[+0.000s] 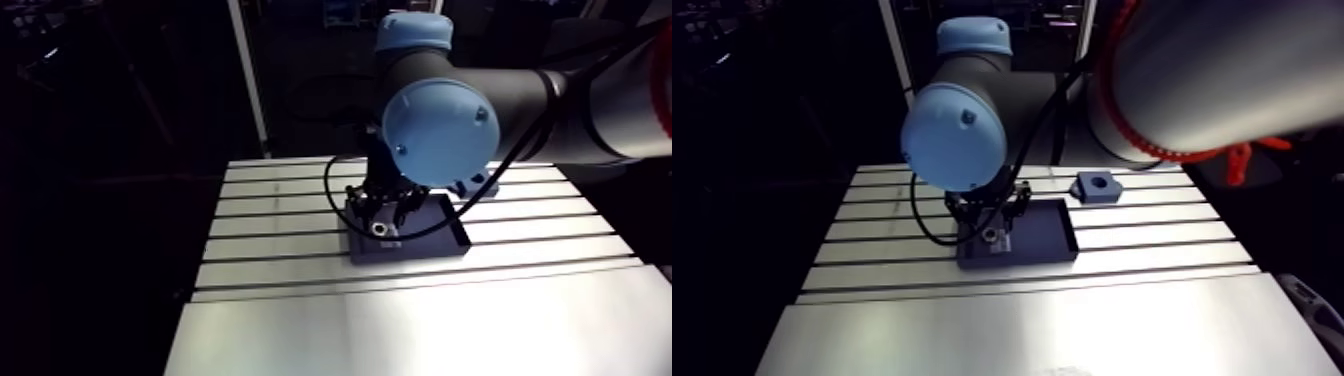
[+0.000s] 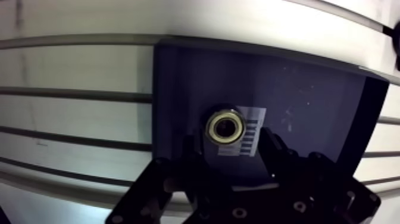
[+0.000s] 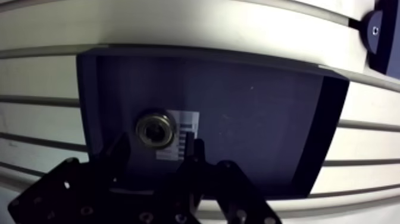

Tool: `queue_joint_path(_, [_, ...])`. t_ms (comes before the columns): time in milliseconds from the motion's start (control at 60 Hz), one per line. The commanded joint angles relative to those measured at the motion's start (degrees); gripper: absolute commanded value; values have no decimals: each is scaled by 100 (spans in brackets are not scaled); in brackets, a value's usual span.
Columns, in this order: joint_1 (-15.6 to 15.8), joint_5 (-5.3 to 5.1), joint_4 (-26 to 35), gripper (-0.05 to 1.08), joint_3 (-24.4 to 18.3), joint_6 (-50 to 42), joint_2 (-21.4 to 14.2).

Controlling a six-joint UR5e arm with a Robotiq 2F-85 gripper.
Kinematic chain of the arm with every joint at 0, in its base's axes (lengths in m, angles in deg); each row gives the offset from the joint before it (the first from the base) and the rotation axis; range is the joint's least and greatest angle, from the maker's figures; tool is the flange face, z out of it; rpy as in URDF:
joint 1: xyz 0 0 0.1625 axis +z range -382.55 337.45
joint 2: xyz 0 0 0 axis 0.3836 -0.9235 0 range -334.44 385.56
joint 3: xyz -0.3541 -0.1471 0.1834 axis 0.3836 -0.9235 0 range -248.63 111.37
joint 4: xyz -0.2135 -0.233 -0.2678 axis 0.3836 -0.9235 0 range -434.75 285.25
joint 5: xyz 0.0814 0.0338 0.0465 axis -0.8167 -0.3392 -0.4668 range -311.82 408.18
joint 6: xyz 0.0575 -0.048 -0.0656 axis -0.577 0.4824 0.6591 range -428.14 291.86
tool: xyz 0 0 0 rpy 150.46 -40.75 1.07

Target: Pick up the bearing and press it into the housing until flush.

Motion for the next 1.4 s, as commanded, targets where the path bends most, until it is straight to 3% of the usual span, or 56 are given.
queue_joint_path(17, [4, -10, 0, 42, 2, 4, 14])
queue_joint_path(1150, [4, -19, -141, 41, -1, 13, 138])
queue_joint_path(1400, [13, -28, -141, 47, 0, 13, 138])
